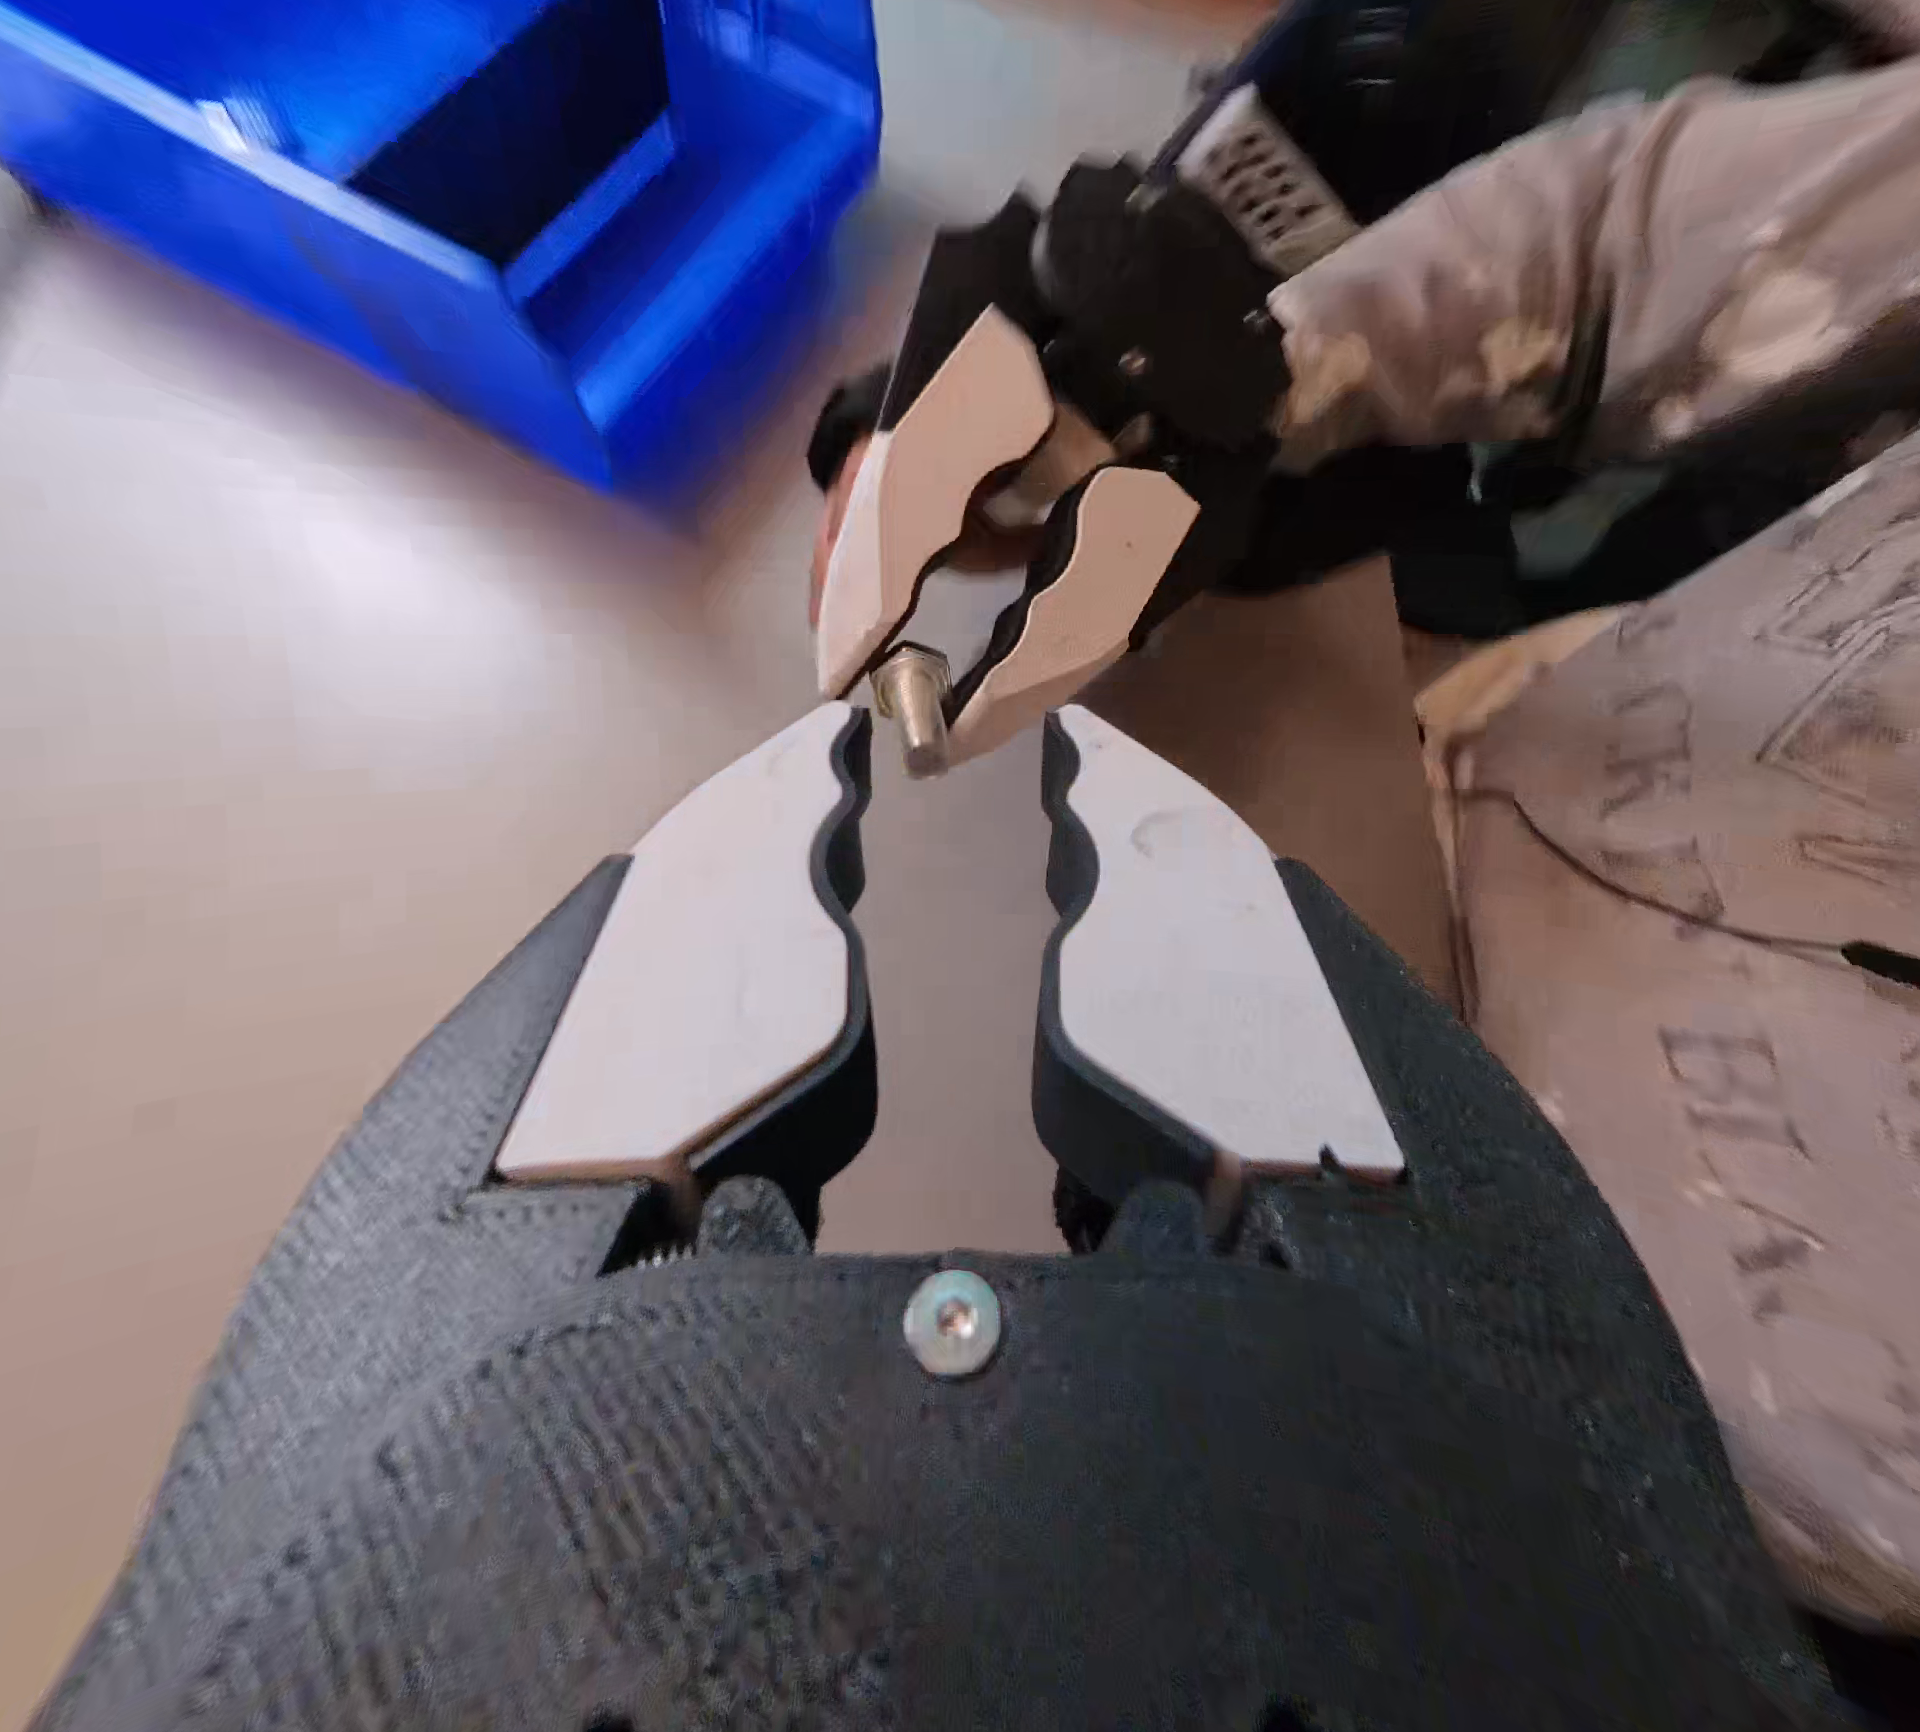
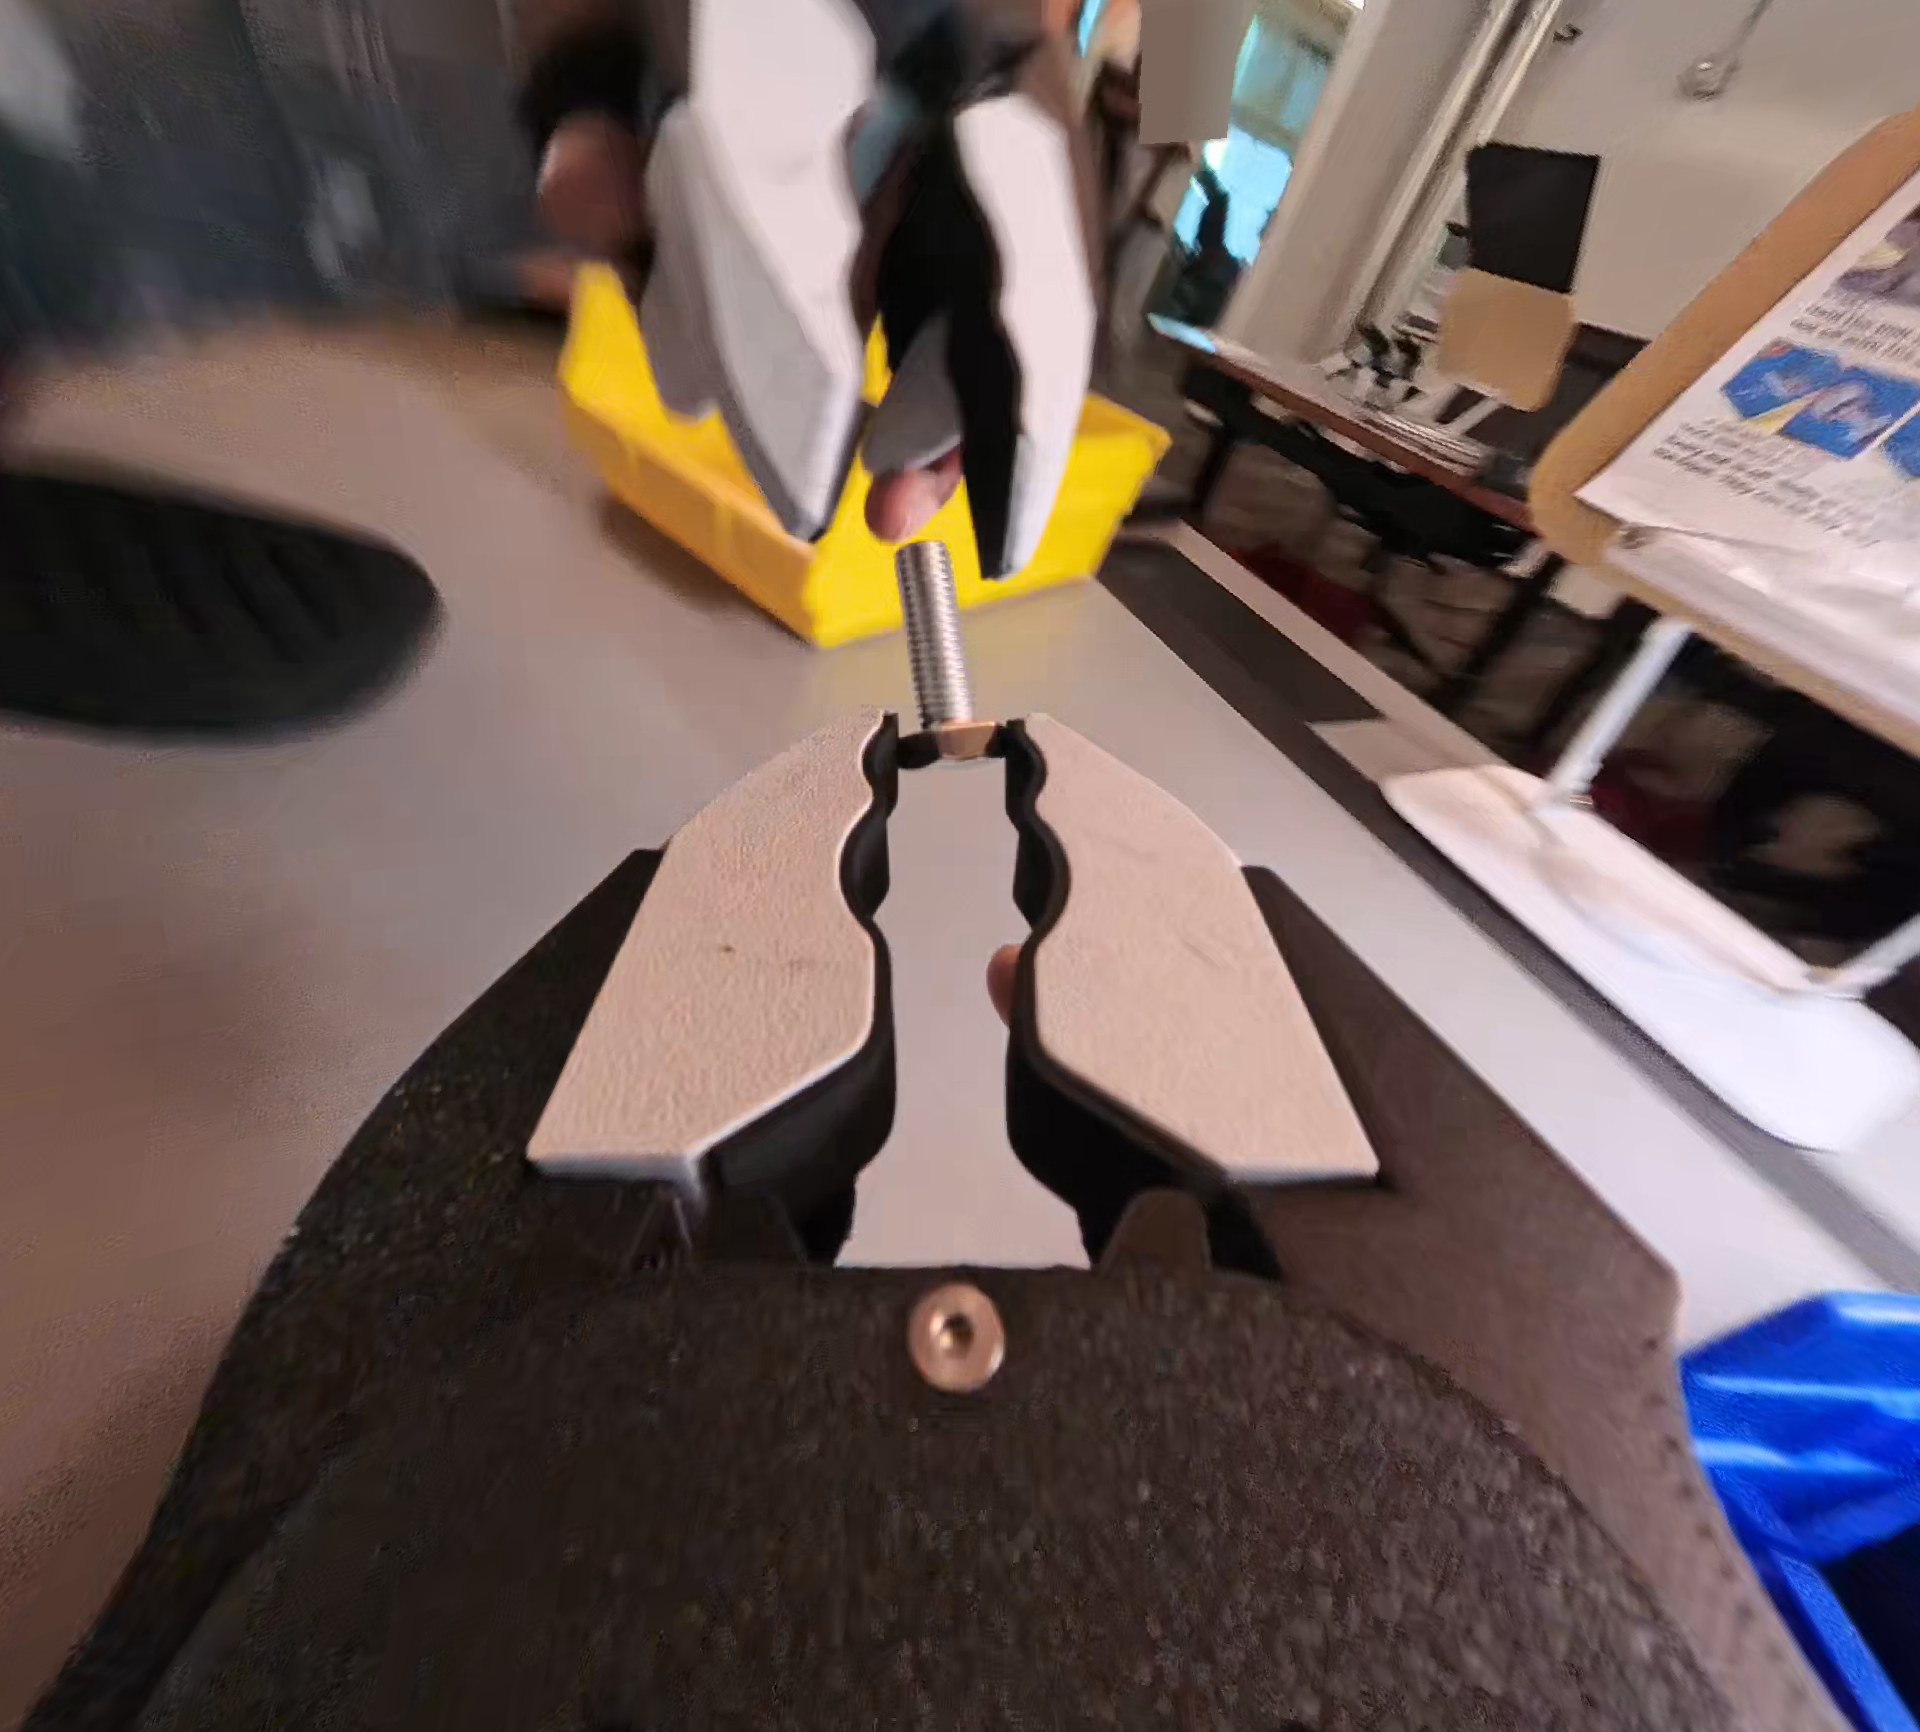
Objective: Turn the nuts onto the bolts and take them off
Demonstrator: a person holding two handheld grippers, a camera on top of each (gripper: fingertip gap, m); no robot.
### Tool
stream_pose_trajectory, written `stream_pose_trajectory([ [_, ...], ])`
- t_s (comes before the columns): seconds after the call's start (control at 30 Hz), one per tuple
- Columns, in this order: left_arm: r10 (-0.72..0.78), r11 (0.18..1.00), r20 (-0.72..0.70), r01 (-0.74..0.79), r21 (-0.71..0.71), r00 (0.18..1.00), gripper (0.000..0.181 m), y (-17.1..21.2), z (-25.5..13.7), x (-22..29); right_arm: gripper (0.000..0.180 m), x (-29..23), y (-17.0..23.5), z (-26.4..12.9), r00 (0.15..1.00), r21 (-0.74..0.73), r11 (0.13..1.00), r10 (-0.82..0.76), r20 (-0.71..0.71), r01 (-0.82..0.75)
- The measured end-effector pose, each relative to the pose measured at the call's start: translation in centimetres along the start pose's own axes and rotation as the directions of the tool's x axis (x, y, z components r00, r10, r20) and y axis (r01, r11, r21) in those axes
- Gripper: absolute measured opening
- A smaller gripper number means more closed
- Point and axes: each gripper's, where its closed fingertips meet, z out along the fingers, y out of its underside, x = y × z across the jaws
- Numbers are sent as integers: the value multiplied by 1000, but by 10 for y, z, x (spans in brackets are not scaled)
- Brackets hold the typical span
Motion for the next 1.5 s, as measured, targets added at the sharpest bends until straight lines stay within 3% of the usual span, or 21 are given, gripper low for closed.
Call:
stream_pose_trajectory([
  [0.03,36,994,26,-39,100,999,32,-10,-5,4,19,2,-10,-5,995,67,993,95,37,-97],
  [0.17,100,915,106,-133,380,989,28,-30,-16,19,19,-5,-39,-17,931,224,911,305,201,-347],
  [0.3,123,857,60,-136,496,991,22,-36,-17,34,19,-25,-51,-18,862,244,851,371,346,-465],
  [0.5,165,882,-16,-140,450,986,11,-29,-10,47,19,-40,-54,-17,814,219,830,389,432,-513],
  [0.7,107,945,10,-105,310,994,10,-18,-3,37,20,-41,-34,-8,928,111,957,225,296,-267],
  [0.8,96,951,-1,-91,297,995,11,-16,-2,35,19,-40,-31,-8,928,93,958,234,291,-271],
  [1.5,108,934,43,-116,337,993,10,-23,1,35,18,-37,-33,-8,925,107,948,260,278,-299],
])
